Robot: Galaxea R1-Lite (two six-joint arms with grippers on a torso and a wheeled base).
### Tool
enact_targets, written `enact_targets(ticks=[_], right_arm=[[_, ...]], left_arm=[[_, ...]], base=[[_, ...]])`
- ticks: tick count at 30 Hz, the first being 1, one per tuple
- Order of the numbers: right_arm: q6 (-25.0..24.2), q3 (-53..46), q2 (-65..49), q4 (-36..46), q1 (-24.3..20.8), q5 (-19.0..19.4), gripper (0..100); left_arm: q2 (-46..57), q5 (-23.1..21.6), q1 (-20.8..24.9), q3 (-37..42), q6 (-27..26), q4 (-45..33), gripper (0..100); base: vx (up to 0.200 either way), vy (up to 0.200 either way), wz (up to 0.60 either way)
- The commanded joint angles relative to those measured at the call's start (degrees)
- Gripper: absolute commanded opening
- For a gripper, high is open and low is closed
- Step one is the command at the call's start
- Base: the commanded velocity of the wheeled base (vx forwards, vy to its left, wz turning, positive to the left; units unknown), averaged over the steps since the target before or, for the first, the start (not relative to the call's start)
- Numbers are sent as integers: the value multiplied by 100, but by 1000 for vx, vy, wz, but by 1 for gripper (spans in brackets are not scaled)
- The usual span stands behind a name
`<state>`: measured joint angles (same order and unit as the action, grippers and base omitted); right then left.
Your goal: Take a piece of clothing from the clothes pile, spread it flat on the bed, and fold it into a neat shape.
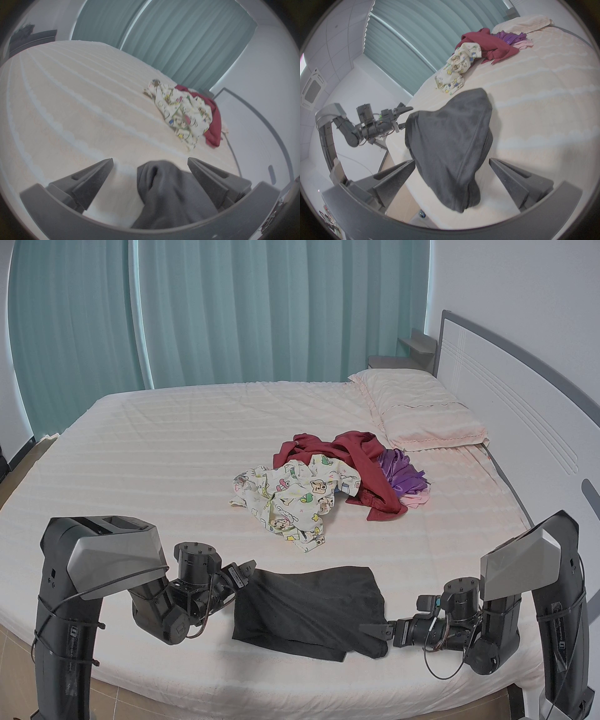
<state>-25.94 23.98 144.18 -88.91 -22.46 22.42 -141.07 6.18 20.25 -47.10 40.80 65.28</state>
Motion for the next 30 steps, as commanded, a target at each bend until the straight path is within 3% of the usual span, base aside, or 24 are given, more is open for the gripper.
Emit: enact_targets(ticks=[1,4,7,9,11,15,18,30], right_arm=[[-412,582,-215,22,338,-9,100],[-702,1083,-100,348,426,-97,100],[-816,1548,49,787,470,-238,100],[-816,1803,93,1095,514,-308,100],[-816,1970,84,1279,540,-308,100],[-825,2489,93,1974,567,-299,100],[-851,2629,93,2079,593,-291,100],[-1053,2814,102,2492,637,-238,100]], left_arm=[[695,-91,-65,263,490,248,100],[915,-433,-21,544,683,231,100],[915,-1163,-65,922,640,275,100],[915,-1734,-214,1107,473,275,100],[915,-1945,-293,1221,306,275,100],[818,-2648,-364,1819,-828,354,100],[493,-2683,-355,1959,-1567,574,100],[-439,-2710,-214,2135,-2252,2041,100]], base=[[0,0,0],[0,0,0],[0,0,0],[0,0,0],[0,0,0],[0,0,0],[0,0,0],[0,0,0]])
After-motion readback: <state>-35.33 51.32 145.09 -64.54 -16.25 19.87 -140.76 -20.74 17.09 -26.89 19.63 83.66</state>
